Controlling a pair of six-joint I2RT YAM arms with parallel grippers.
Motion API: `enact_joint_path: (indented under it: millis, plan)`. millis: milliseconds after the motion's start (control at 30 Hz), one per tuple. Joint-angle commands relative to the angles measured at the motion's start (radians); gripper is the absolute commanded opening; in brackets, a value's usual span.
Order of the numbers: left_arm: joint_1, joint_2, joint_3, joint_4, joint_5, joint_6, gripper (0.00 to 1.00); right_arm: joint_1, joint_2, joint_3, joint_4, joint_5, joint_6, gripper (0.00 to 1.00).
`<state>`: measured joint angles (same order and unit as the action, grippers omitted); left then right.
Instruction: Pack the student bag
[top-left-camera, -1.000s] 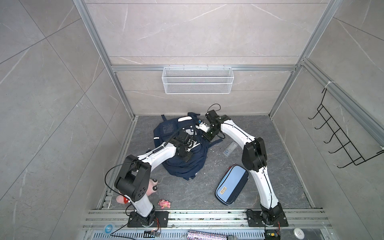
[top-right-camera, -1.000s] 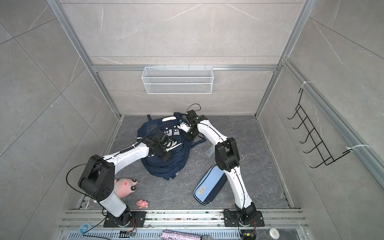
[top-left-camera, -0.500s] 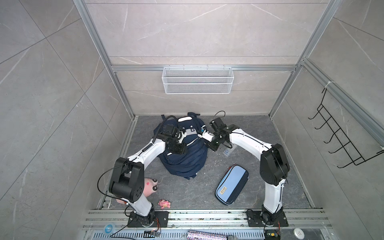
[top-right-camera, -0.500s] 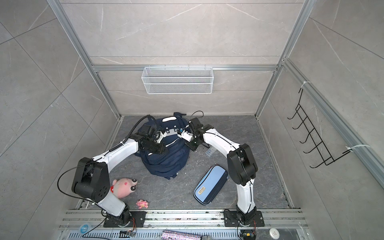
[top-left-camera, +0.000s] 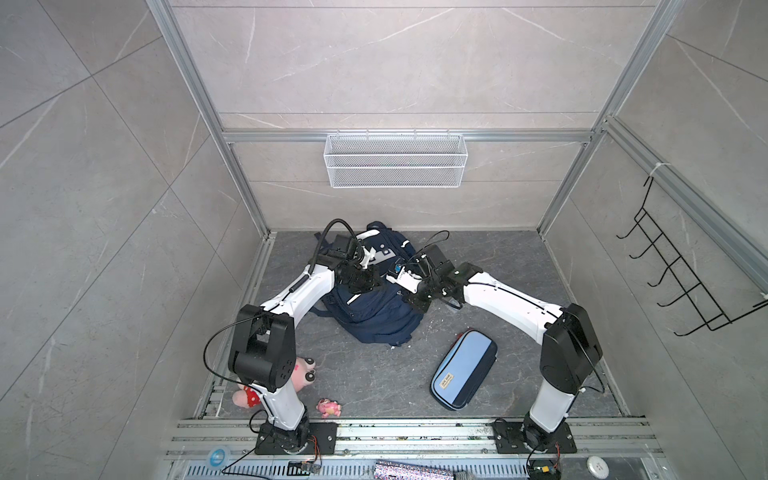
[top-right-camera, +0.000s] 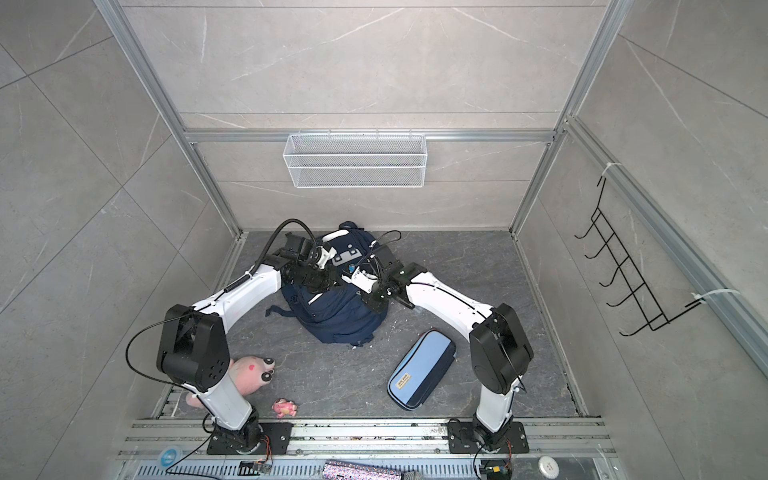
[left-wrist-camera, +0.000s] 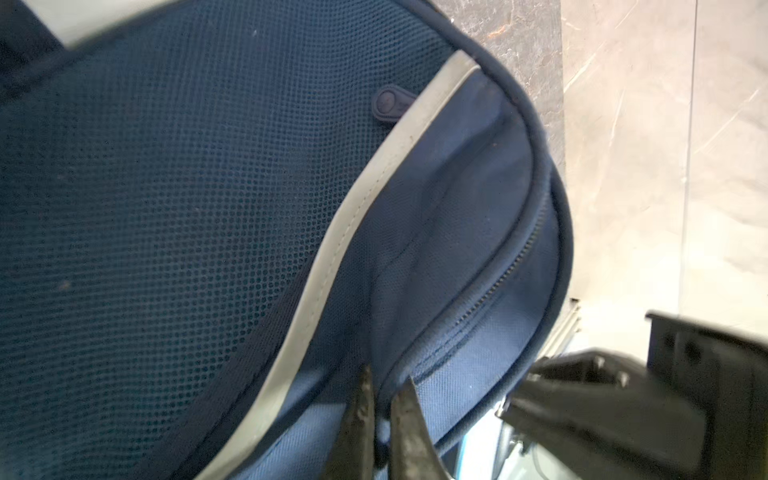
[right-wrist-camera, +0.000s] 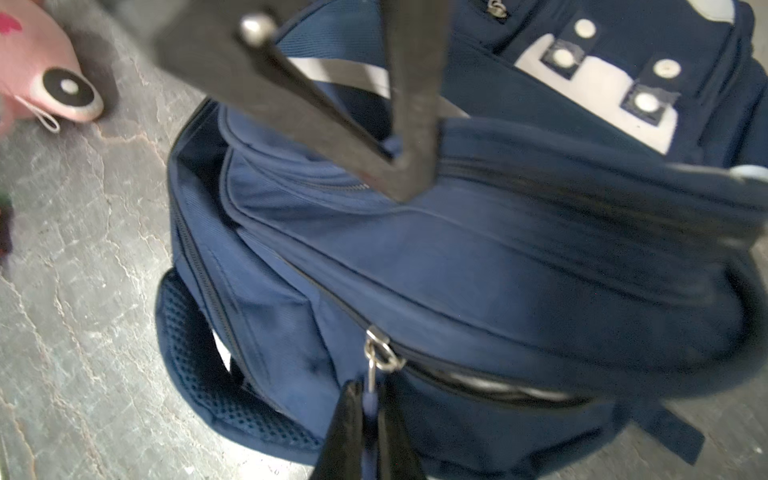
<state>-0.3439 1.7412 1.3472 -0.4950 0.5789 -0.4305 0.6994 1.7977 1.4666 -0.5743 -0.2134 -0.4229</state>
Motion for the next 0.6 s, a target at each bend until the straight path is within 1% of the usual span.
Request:
enact_joint_path:
  millis: [0, 33, 100, 133, 200, 267, 400, 500, 567]
  plan:
    - [0.022, -0.027, 0.050, 0.306, 0.006, -0.213, 0.00, 0.066, 0.005, -0.034, -0.138, -0.027, -0.060, 0.00]
    - [0.026, -0.024, 0.076, 0.281, -0.020, -0.244, 0.00, 0.070, -0.002, -0.046, -0.127, -0.024, -0.060, 0.00]
    - [0.045, -0.002, 0.172, 0.142, -0.075, -0.312, 0.00, 0.071, -0.018, -0.073, -0.097, -0.031, -0.040, 0.00]
    - [0.055, 0.002, 0.195, 0.116, -0.080, -0.341, 0.00, 0.072, -0.024, -0.089, -0.078, -0.040, -0.027, 0.00]
    - [0.064, -0.012, 0.209, 0.132, -0.091, -0.421, 0.00, 0.072, -0.038, -0.130, -0.027, -0.081, 0.014, 0.00]
    - [0.064, -0.021, 0.233, 0.128, -0.101, -0.468, 0.00, 0.071, -0.054, -0.173, 0.032, -0.103, 0.066, 0.00]
    - [0.065, -0.044, 0.257, 0.134, -0.139, -0.558, 0.00, 0.071, -0.088, -0.245, 0.155, -0.099, 0.178, 0.00]
    - [0.065, -0.051, 0.277, 0.131, -0.168, -0.606, 0.00, 0.071, -0.097, -0.276, 0.225, -0.094, 0.240, 0.00]
    - [0.066, -0.059, 0.268, 0.138, -0.200, -0.657, 0.00, 0.087, -0.088, -0.279, 0.249, -0.102, 0.255, 0.00]
